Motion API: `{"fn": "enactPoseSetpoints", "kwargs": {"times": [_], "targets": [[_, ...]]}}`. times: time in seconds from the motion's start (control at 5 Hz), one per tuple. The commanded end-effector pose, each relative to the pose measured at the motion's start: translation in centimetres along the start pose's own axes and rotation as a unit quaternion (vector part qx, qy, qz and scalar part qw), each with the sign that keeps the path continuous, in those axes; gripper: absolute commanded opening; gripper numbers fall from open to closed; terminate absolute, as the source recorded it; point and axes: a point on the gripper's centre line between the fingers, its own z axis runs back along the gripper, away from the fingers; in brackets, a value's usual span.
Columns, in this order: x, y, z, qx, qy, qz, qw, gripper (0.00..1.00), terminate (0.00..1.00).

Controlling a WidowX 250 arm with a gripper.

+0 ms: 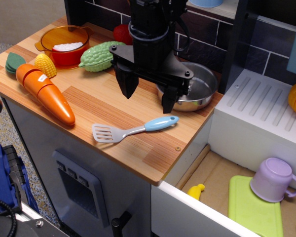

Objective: Put spatula in pan

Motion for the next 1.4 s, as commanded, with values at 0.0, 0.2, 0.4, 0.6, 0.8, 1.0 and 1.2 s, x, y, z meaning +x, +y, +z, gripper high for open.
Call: {"fn": "enactPoseSetpoints", "kwargs": {"times": [0.0, 0.2, 0.4, 0.6, 0.8, 1.0, 1.2], "targets": [[0.0, 0.0, 0.0, 0.0, 0.0, 0.0, 1.0, 1.0, 0.0], [0.9, -0.1, -0.5, -0.014, -0.016, -0.078, 0.9967, 1.0, 0.0], [1.9, -0.4, -1.6, -0.03, -0.033, -0.126, 0.991, 1.0, 0.0], [2.3, -0.6, -3.0, -0.032, -0.044, -0.148, 0.9875, 1.0, 0.0], [2.4, -0.4, -4.4, -0.036, -0.052, -0.162, 0.9849, 1.0, 0.0], [2.1, -0.2, -6.0, -0.038, -0.06, -0.163, 0.9841, 1.0, 0.0], [1.9, -0.3, -6.4, -0.042, -0.058, -0.167, 0.9834, 1.0, 0.0]]}}
